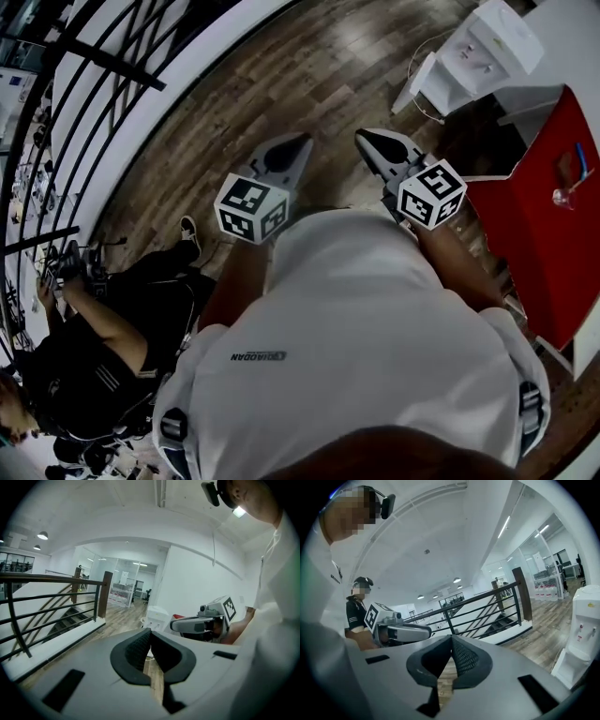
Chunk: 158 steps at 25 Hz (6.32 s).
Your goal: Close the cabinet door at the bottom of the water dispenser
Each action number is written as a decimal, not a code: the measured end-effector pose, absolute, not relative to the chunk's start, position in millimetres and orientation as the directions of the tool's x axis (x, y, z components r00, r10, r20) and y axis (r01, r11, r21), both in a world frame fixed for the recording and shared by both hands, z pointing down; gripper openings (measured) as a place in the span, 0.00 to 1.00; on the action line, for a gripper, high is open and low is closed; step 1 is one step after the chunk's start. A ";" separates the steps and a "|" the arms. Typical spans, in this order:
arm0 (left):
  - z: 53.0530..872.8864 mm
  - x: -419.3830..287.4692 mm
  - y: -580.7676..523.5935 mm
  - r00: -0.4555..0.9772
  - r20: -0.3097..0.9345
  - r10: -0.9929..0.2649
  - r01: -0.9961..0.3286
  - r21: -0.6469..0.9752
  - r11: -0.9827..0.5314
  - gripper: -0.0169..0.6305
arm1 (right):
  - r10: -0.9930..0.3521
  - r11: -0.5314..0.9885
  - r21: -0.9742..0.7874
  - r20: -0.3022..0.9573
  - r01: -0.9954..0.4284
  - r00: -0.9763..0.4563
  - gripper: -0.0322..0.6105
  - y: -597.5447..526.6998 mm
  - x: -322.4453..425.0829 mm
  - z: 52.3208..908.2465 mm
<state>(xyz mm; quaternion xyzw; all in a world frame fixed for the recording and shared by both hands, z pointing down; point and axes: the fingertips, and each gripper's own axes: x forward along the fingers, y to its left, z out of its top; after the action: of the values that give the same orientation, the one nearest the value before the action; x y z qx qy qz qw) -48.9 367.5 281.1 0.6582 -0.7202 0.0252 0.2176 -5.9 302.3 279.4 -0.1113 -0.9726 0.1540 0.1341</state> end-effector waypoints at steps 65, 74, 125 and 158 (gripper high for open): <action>344.2 -107.8 55.4 0.443 0.450 -0.775 -0.894 0.281 -0.348 0.01 | -0.342 0.766 -0.368 0.459 -0.526 -0.820 0.06 -3.0 -0.4 359.2; 394.0 -132.9 0.3 0.511 0.535 -0.673 -0.857 0.262 -0.443 0.01 | -0.364 0.698 -0.362 0.564 -0.618 -0.741 0.06 -49.0 -18.6 428.0; 763.8 -111.2 -97.0 0.453 0.774 -0.441 -0.878 0.303 -0.370 0.01 | -0.287 0.458 -0.239 0.872 -0.856 -0.397 0.35 -150.5 -49.7 882.4; 756.3 -27.8 -188.5 0.514 0.773 -0.373 -0.829 0.335 -0.448 0.01 | -0.376 0.256 -0.283 0.852 -0.924 -0.365 0.33 -243.4 83.2 885.5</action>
<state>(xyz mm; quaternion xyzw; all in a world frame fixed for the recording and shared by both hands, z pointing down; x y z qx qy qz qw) -27.8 -188.5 756.3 0.7907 -0.3799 0.3143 0.3629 83.2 -243.4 885.5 0.4527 -0.7180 0.4086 0.3357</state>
